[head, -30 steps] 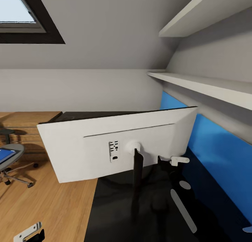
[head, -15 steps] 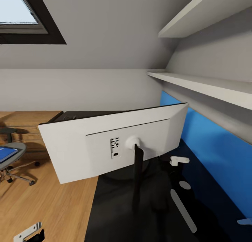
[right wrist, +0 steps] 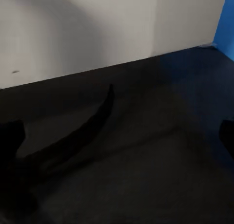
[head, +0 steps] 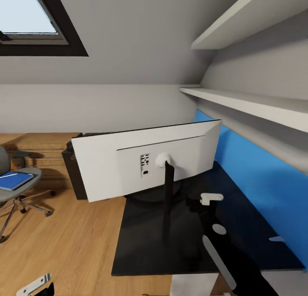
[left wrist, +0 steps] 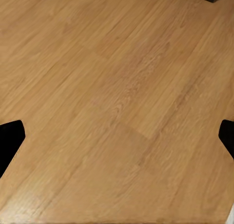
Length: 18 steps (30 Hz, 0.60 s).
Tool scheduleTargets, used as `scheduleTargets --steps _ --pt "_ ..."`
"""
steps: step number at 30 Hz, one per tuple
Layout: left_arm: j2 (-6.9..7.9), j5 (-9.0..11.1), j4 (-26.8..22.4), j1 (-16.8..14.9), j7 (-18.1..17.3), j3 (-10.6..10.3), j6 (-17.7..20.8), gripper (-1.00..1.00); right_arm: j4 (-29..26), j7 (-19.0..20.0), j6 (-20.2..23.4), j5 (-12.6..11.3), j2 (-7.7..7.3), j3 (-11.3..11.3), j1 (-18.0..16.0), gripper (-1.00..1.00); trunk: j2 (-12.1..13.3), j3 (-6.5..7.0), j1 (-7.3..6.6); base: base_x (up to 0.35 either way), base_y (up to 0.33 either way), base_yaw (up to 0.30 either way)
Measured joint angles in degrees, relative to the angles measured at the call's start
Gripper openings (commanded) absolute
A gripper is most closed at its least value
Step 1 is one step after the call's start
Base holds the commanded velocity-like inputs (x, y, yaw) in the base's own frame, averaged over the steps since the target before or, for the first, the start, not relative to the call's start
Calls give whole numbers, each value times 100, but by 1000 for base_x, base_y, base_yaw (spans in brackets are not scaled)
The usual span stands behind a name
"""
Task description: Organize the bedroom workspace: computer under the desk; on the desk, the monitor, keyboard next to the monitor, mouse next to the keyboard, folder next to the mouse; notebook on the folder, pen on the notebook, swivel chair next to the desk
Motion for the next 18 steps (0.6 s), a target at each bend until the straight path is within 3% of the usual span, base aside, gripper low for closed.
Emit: scheduleTargets --steps 2,3,11,18 --pt "0 0 5 0 -1 -1 -1 100 1 -4 0 -1 2 155 0 100 0 0 0 -272 206 0" --pt "0 3 7 0 0 0 0 100 1 -8 -6 -8 6 385 2 100 0 0 -1 -255 217 0" --pt "-1 1 12 0 0 -1 -9 100 1 -13 -7 -17 17 983 1 100 0 0 -3 -81 65 0" --pt "-9 0 12 1 6 -2 -10 100 35 -15 -371 -30 22 1128 1 100 0 0 -4 178 11 0"
